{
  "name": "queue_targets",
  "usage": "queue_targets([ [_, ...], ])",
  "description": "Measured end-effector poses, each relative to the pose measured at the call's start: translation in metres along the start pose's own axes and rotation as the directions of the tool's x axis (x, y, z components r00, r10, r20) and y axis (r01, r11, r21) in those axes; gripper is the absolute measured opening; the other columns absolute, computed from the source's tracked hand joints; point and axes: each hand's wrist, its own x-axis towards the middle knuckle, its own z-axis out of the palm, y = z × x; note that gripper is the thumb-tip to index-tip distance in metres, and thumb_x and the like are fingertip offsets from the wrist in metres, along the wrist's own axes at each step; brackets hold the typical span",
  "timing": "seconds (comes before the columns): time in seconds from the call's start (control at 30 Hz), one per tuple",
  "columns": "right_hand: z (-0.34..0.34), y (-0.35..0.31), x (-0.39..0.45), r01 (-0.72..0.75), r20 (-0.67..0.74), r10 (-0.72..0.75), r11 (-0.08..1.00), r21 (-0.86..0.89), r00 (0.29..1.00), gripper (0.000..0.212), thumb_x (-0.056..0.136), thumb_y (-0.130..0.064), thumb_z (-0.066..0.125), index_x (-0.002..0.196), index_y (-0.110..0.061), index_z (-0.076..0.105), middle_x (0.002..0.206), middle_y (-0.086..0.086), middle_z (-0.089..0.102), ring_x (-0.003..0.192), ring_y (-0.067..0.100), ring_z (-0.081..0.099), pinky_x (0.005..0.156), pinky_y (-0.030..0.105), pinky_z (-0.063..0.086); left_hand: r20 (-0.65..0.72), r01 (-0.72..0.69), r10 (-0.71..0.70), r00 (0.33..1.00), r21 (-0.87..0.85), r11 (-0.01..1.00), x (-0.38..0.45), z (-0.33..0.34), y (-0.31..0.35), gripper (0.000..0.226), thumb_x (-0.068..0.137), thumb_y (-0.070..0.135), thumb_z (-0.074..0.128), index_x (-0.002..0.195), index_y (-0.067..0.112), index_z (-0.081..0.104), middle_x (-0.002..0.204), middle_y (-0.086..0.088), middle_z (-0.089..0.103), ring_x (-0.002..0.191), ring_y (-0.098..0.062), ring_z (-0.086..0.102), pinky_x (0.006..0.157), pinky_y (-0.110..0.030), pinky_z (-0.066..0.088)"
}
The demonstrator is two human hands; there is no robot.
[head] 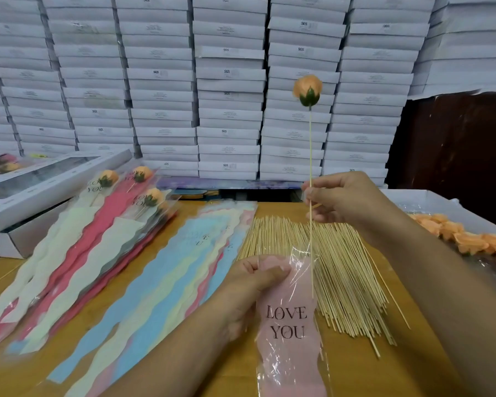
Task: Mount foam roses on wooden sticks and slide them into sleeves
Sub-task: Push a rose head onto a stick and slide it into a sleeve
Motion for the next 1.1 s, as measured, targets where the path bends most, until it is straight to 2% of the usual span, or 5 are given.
queue_targets([
  [0.17,0.006,0.014,-0.005,-0.025,0.034,0.025,1.000,0.008,0.999,0.006,0.091,-0.007,0.069,0.094,-0.008,0.074,0.073,0.006,0.070,0.065,0.025,0.065,0.053,0.021,0.054,-0.017,-0.006,0.006,1.000,-0.010,1.000,0.003,-0.001,-0.002,0.023,0.082,0.016,0.080,0.103,0.006,0.075,0.104,-0.026,0.072,0.092,-0.036,0.068,0.101,-0.059,0.049],
  [0.37,0.009,0.024,-0.008,-0.064,0.060,0.064,0.998,0.002,0.996,0.006,0.090,-0.008,0.070,0.094,-0.012,0.073,0.073,0.005,0.074,0.058,0.015,0.068,0.052,0.021,0.053,-0.033,-0.018,0.018,0.999,0.006,1.000,0.004,0.000,-0.002,0.016,0.090,0.024,0.072,0.094,0.008,0.071,0.087,-0.017,0.071,0.074,-0.026,0.067,0.082,-0.042,0.055],
  [0.47,0.010,0.027,-0.009,-0.074,0.061,0.073,0.997,0.012,0.995,0.006,0.090,-0.008,0.070,0.094,-0.010,0.073,0.070,0.003,0.074,0.056,0.013,0.067,0.050,0.020,0.053,-0.037,0.001,-0.002,0.999,-0.028,1.000,0.006,0.001,-0.002,0.014,0.093,0.026,0.069,0.086,0.016,0.077,0.089,-0.016,0.072,0.077,-0.027,0.067,0.089,-0.049,0.054],
  [0.77,0.014,0.036,-0.009,-0.084,0.026,0.083,0.996,0.039,0.996,0.006,0.091,-0.010,0.070,0.097,-0.010,0.072,0.070,0.003,0.074,0.056,0.012,0.067,0.051,0.019,0.053,0.126,-0.031,0.020,0.992,0.088,0.996,-0.004,-0.001,0.001,0.021,0.078,0.014,0.084,0.095,0.026,0.079,0.112,-0.017,0.074,0.104,-0.035,0.072,0.095,-0.055,0.055],
  [1.1,0.022,0.045,-0.009,-0.092,0.046,0.090,0.995,0.047,0.995,0.004,0.090,-0.015,0.072,0.094,-0.015,0.073,0.074,0.002,0.076,0.059,0.009,0.067,0.054,0.019,0.054,0.070,-0.040,0.032,0.997,0.111,0.993,-0.001,0.000,-0.003,0.035,0.068,0.007,0.088,0.101,0.009,0.077,0.110,-0.025,0.073,0.104,-0.043,0.070,0.098,-0.060,0.052],
])
